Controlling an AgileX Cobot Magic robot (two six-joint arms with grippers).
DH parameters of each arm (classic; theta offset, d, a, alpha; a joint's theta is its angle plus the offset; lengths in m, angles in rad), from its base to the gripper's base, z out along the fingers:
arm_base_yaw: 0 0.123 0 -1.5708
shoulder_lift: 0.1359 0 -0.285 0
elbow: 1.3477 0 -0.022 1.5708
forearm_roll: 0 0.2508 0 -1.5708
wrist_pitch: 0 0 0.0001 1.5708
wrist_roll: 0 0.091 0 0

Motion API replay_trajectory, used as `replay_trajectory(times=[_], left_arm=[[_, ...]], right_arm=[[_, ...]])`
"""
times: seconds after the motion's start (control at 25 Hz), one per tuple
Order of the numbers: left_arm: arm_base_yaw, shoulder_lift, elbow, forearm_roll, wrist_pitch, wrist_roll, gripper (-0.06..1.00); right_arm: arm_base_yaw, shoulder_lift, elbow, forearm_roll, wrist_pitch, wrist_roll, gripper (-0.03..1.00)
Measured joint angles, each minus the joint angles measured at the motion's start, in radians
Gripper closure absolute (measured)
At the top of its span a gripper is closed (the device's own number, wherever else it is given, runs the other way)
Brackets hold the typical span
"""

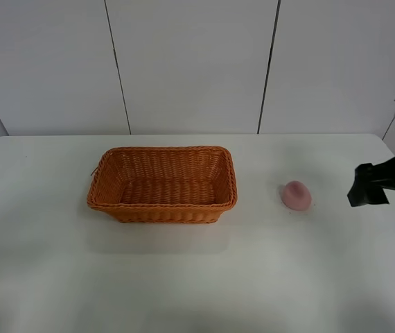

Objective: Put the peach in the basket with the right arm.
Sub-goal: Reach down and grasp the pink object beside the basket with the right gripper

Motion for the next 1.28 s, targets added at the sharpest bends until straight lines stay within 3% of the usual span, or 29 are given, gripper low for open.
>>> replay_trajectory(times=[0.28,0.52,0.68,0.96,1.28], left_arm=[[0.000,0.000,0.000,0.000,0.000,0.000,-0.05],[0.000,0.000,0.000,0.000,0.000,0.000,-0.05],[0.000,0.000,0.000,0.000,0.000,0.000,-0.05],[0.000,0.000,0.000,0.000,0.000,0.000,-0.05],[0.000,0.000,0.000,0.000,0.000,0.000,-0.05]], right_arm=[[0.000,0.415,-0.305,0.017,-0.010,0.000,0.27],[0.059,0.575,-0.465,0.050,-0.004,-0.001,0.27],[0.097,0.622,-0.489,0.044,-0.028,0.015,0.27],[0.086,0.694,-0.489,-0.008,-0.067,0.086,0.27],[0.078,0.806,-0.489,0.000,-0.086,0.092,0.27]])
